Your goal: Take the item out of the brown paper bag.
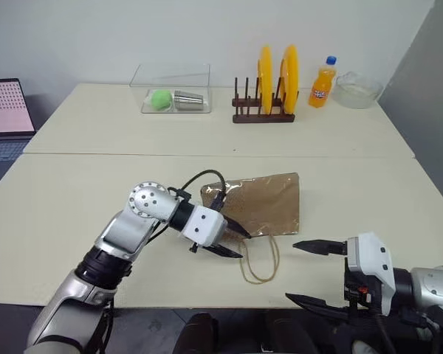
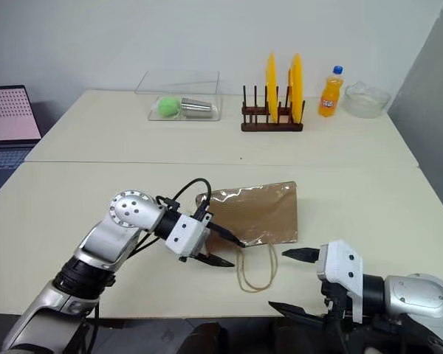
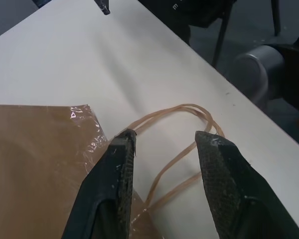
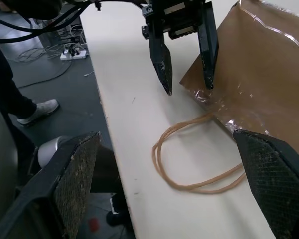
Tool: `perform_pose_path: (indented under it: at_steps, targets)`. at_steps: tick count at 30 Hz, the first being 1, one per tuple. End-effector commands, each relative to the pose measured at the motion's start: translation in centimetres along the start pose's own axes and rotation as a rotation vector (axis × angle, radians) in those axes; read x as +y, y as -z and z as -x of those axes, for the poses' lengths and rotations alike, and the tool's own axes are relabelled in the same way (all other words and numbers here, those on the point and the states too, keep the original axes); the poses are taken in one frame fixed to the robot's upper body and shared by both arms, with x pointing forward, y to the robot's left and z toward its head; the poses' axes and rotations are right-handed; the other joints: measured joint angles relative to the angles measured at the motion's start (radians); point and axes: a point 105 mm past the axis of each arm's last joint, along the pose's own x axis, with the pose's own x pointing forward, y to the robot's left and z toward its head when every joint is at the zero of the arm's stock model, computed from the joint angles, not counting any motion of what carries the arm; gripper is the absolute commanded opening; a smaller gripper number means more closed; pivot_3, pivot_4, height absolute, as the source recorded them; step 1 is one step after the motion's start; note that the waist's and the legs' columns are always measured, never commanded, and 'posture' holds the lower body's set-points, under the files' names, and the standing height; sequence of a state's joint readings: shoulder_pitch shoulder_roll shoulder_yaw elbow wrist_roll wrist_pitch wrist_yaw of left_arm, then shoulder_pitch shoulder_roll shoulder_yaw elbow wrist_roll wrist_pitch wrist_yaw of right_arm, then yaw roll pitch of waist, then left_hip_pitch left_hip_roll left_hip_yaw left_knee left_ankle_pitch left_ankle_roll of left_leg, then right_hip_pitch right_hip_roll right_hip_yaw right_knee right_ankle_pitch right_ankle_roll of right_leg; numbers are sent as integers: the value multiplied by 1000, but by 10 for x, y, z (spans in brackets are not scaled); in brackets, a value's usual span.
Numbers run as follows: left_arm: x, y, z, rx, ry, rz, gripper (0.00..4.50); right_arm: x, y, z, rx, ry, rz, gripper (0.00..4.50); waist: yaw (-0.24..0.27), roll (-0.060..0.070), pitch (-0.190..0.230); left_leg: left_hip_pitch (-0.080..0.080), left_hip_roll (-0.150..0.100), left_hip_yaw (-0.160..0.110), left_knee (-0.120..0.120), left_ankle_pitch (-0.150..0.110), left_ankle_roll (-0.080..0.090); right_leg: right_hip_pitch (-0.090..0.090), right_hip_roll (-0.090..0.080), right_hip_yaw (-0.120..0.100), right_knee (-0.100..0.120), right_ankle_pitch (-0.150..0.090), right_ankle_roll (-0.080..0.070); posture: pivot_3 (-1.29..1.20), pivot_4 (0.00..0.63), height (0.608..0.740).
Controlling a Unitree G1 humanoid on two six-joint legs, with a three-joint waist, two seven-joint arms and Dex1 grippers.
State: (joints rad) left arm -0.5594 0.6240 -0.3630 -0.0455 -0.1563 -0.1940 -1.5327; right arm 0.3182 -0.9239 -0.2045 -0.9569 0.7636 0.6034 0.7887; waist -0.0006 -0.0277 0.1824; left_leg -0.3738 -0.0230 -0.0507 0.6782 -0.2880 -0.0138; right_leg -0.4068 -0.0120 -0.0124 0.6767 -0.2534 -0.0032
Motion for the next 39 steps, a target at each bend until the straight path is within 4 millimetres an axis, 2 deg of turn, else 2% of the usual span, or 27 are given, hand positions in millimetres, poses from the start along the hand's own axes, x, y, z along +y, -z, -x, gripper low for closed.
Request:
perform_pose_path:
  at_steps: [1, 9, 19, 22, 27, 33, 39]
  targets:
    - [-8, 1, 1, 32, 93, -125, 2023, 11, -6, -2, -8, -30, 19, 4500, -1, 0, 0, 0, 0, 0, 0, 0, 0, 0, 0, 0, 0, 0, 0, 0, 150, 740]
    - [-6, 11, -12, 59, 144, -253, 2023, 10, -6, -5, -8, -29, 13, 4500, 1, 0, 0, 0, 0, 0, 0, 0, 0, 0, 0, 0, -1, 0, 0, 0, 150, 740]
    - [-5, 13, -33, 41, 114, -249, 2023, 8, -7, -6, -5, -20, 14, 4500, 1, 0, 0, 0, 0, -1, 0, 0, 0, 0, 0, -1, -2, 0, 0, 0, 150, 740]
    - [-9, 16, -35, 44, 124, -252, 1416, 9, -6, -7, -3, -19, 13, 4500, 0, 0, 0, 0, 0, 0, 0, 0, 0, 0, 0, -1, -2, 0, 0, 0, 150, 740]
    - [-15, 19, -39, 39, 135, -257, 42, 9, -5, -6, 0, -15, 14, 4500, 1, 0, 0, 0, 0, -1, 0, 0, 0, 0, 0, -1, -2, 0, 0, 0, 150, 740]
    - [-3, 15, -38, 18, 38, -235, 42, 7, -1, -7, 27, 2, 56, 4500, 1, 0, 0, 0, 0, -1, 0, 0, 0, 0, 0, -1, -2, 0, 0, 0, 150, 740]
    - [35, 14, -7, -5, -228, -32, 42, 5, 12, -11, 101, 3, 186, 4500, 0, 0, 0, 0, 0, -1, 0, 0, 0, 0, 0, -1, -2, 0, 0, 0, 150, 740]
